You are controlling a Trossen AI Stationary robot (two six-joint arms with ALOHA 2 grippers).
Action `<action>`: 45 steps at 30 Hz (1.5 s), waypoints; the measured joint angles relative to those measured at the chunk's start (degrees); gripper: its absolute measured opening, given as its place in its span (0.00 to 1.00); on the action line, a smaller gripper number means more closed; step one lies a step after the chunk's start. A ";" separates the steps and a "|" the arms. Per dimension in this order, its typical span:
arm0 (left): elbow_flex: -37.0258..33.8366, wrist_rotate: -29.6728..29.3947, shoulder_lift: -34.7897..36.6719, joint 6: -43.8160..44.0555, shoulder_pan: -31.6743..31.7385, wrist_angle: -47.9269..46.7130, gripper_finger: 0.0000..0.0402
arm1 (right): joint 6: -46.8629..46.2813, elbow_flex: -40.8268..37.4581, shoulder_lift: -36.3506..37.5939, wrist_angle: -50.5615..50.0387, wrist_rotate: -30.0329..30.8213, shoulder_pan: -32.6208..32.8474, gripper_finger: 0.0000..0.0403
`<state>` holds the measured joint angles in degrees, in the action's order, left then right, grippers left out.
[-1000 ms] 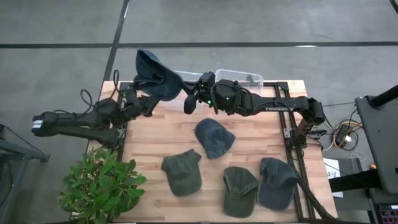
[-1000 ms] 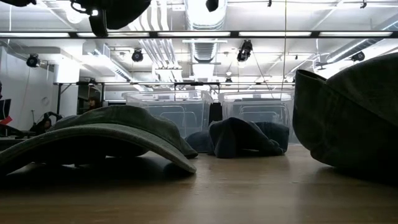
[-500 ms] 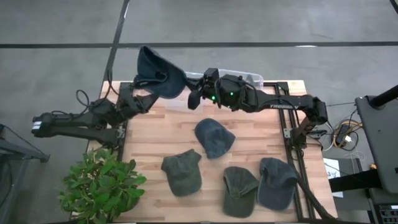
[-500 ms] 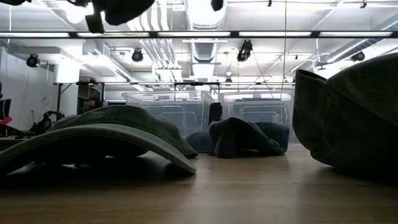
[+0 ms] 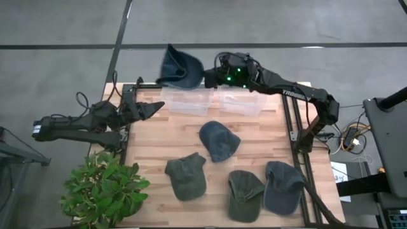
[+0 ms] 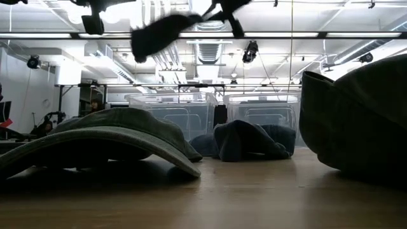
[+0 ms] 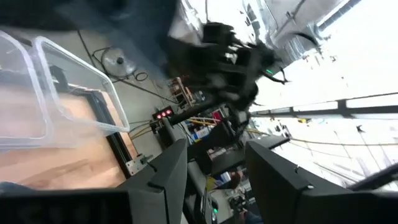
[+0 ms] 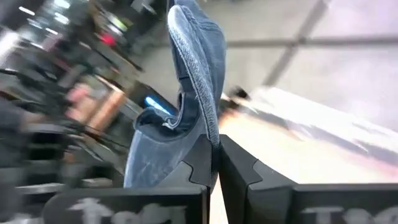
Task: Pick & Place hat
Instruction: Put the top left blue cap into the left transparent bin, then put the bottom blue cap into the left transparent bin
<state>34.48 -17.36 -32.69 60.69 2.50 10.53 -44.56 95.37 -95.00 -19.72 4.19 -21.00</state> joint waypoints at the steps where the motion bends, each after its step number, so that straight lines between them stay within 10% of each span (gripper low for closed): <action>1: 0.00 0.11 0.02 -0.02 0.00 0.08 0.39 | -0.70 -0.01 -0.22 -1.59 -1.34 -1.05 0.02; 29: 0.00 0.15 1.75 -0.33 0.02 0.13 0.39 | -6.04 -0.59 -13.00 -1.27 -10.69 -5.63 0.05; 45: 0.00 -0.62 1.86 -0.31 0.00 0.06 0.39 | -3.51 0.44 -13.03 -10.12 -10.04 -5.81 0.67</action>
<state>34.48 -17.98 -30.83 60.38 2.50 10.59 -48.07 95.81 -108.03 -29.85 -5.85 -26.81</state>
